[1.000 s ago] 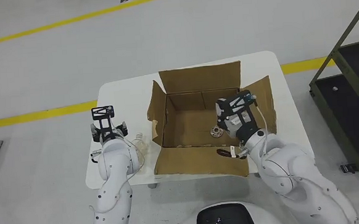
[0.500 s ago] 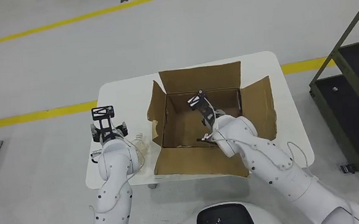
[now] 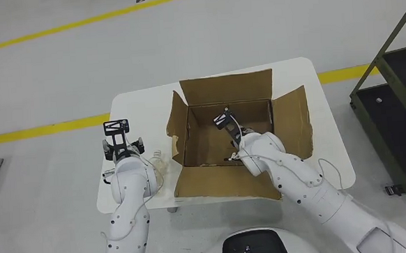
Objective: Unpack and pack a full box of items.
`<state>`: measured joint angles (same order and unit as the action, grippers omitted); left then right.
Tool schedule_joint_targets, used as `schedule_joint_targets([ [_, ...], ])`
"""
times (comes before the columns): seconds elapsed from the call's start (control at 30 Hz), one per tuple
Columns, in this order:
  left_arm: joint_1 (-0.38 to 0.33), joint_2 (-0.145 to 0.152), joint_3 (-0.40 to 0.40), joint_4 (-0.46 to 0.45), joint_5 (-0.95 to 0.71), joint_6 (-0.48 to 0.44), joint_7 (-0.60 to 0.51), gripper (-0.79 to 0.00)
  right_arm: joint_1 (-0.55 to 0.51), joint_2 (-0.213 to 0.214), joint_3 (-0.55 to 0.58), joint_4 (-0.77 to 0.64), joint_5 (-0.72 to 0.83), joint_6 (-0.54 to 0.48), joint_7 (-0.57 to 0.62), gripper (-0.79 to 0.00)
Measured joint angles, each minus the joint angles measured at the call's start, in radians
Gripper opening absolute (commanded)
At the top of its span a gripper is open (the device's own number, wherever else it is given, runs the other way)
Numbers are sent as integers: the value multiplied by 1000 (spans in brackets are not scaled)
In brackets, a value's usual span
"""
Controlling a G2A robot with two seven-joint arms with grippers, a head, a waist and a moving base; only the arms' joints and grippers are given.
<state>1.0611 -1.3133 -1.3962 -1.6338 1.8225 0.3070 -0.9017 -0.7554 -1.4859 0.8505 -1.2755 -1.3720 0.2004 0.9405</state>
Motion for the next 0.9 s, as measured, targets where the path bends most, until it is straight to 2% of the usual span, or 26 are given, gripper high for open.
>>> schedule_joint_targets([
  [0.1, 0, 0, 0, 0, 0, 0, 0, 0, -9, 2, -2, -32, -33, -34, 61, -785],
  [0.27, 0, 0, 0, 0, 0, 0, 0, 0, -12, -3, -3, -56, -53, -23, 172, -773],
  [0.3, 0, 0, 0, 0, 0, 0, 0, 0, -10, -5, -3, -52, -58, -14, 187, -720],
  [0.37, 0, 0, 0, 0, 0, 0, 0, 0, -6, -9, -2, -41, -54, -11, 205, -533],
  [0.43, 0, 0, 0, 0, 0, 0, 0, 0, 3, -14, -1, -20, -52, -9, 213, -486],
  [0.6, 0, 0, 0, 0, 0, 0, 0, 0, 30, -28, -12, 38, -40, -24, 218, -431],
  [0.9, 0, 0, 0, 0, 0, 0, 0, 0, 69, -56, -34, 144, -33, -23, 207, -425],
])
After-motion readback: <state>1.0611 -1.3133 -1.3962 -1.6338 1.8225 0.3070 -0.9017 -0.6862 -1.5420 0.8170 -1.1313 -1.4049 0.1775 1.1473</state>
